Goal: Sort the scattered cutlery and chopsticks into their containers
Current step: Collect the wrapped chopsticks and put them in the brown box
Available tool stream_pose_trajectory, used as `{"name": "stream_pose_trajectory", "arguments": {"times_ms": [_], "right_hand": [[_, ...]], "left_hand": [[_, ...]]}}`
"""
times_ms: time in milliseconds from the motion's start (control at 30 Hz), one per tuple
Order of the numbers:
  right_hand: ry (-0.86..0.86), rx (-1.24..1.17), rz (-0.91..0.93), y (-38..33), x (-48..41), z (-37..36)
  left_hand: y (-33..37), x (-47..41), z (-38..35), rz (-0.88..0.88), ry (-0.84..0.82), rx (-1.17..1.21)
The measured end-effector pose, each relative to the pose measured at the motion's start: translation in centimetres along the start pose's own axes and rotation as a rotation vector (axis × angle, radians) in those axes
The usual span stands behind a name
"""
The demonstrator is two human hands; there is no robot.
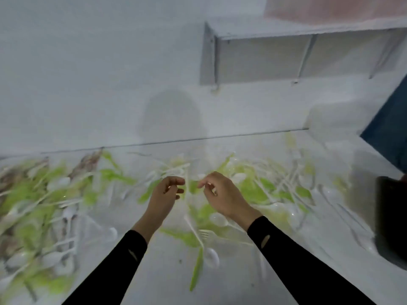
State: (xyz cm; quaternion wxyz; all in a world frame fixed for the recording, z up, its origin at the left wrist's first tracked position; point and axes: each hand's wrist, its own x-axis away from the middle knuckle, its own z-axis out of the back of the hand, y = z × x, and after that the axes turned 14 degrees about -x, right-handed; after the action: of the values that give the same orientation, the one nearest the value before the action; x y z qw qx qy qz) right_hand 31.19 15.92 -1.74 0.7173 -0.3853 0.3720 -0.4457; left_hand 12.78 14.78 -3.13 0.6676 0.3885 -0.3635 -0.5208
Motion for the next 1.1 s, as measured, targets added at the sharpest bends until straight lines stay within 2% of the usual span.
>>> {"name": "stream_pose_trajectory", "arguments": {"times_ms": [133,233,433,533,700,867,1100], "right_hand": [[-0.184,-0.005,0.023,-3.4,-2.0,-10.8],[-0.288,-0.022,0.022,-5.4,-2.6,-17.0],[-0.488,-0.016,0.023,-8.8,-3.1,-25.9],[-0.573,0.024,0.058,-9.9,-3.7,-28.9],[-0.707,0.159,0.203,-10.1,-4.6,-32.6],[-0.783,0.24,0.32,-10.2,-5.6,-34.9],[-0.908,0.407,0.468,-11.1,-7.1,-37.1]], "left_hand": [[-6.2,2.3,11.3,0.111,0.186,-0.011],[-10.3,4.3,17.5,0.168,0.238,-0.056],[-15.9,8.7,26.1,0.29,0.371,-0.202],[-17.3,10.5,28.4,0.339,0.483,-0.302],[-19.7,13.0,30.8,0.457,0.62,-0.329],[-20.9,14.9,31.6,0.537,0.644,-0.389],[-22.5,16.1,32.6,0.556,0.7,-0.437]]}}
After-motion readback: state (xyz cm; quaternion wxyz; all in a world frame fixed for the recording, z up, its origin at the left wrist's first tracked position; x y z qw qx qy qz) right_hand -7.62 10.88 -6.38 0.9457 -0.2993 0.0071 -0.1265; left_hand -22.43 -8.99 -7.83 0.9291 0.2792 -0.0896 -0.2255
